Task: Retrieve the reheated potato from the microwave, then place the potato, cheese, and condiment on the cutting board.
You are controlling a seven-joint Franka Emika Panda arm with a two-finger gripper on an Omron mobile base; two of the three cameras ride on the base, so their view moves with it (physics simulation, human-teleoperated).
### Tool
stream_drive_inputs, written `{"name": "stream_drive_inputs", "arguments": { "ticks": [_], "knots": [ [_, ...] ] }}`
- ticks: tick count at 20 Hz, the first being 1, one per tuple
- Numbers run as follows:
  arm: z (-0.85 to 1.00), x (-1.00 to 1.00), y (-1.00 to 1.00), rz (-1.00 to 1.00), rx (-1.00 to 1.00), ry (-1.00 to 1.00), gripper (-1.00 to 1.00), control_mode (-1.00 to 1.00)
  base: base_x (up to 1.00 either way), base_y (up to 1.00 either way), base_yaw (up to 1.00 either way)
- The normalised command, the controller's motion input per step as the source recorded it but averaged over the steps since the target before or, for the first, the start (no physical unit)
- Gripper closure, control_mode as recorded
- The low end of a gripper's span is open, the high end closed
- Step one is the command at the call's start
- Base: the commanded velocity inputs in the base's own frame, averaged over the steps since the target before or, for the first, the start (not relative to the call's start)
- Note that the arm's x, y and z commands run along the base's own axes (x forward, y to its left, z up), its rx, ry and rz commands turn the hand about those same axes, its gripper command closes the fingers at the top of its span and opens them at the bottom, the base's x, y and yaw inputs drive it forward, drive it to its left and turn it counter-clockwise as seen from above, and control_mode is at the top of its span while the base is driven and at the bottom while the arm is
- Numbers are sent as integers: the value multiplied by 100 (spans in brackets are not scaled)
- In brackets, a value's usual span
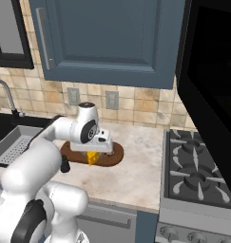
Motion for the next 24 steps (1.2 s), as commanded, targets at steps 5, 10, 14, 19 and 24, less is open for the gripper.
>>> {"name": "stream_drive_inputs", "arguments": {
  "ticks": [5, 10, 14, 19, 24],
  "knots": [
    [15, 32, 31, 22, 1, 0, 100, -100, 0, 0, 0],
    [1, 49, 9, 10, 3, 2, 100, -100, 0, 0, 0],
    [-7, 48, 2, 4, 5, 2, 100, -100, 0, 0, 0],
    [-15, 48, 1, 2, 7, 1, 100, -100, 0, 0, 0],
    [-24, 37, 13, 2, 3, 1, 100, -100, 0, 0, 0]
  ]
}}
